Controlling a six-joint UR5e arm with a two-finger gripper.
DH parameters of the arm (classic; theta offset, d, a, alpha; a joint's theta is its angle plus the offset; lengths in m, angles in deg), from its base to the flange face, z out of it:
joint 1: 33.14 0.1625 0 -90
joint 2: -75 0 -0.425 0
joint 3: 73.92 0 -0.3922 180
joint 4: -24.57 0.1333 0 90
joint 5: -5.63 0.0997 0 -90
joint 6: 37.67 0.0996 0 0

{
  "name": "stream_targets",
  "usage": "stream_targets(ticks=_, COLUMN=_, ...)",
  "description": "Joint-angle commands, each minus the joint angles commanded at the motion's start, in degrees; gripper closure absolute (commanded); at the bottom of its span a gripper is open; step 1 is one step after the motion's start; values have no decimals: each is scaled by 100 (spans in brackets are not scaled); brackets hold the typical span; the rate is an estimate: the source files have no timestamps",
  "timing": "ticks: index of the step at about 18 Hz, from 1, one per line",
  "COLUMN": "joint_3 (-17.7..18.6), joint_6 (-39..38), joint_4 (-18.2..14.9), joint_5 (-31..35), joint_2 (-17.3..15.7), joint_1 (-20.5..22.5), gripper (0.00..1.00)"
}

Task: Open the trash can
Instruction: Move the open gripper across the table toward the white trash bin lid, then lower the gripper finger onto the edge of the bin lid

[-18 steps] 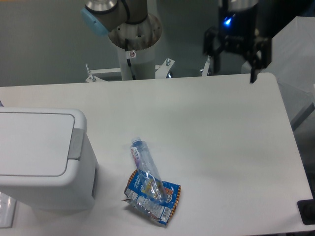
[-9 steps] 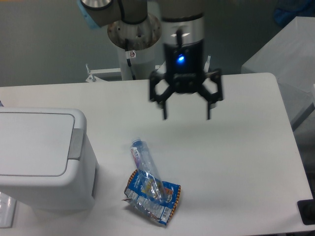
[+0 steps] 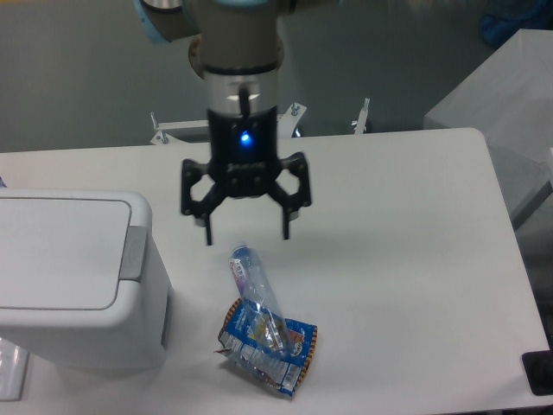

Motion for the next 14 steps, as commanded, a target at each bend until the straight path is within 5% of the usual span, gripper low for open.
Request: stream_targets(ticks=14, joint_3=114, joint_6=-731, joint_4=142, joint_5=-168, joint_2=106, joint_1=-220, gripper=0)
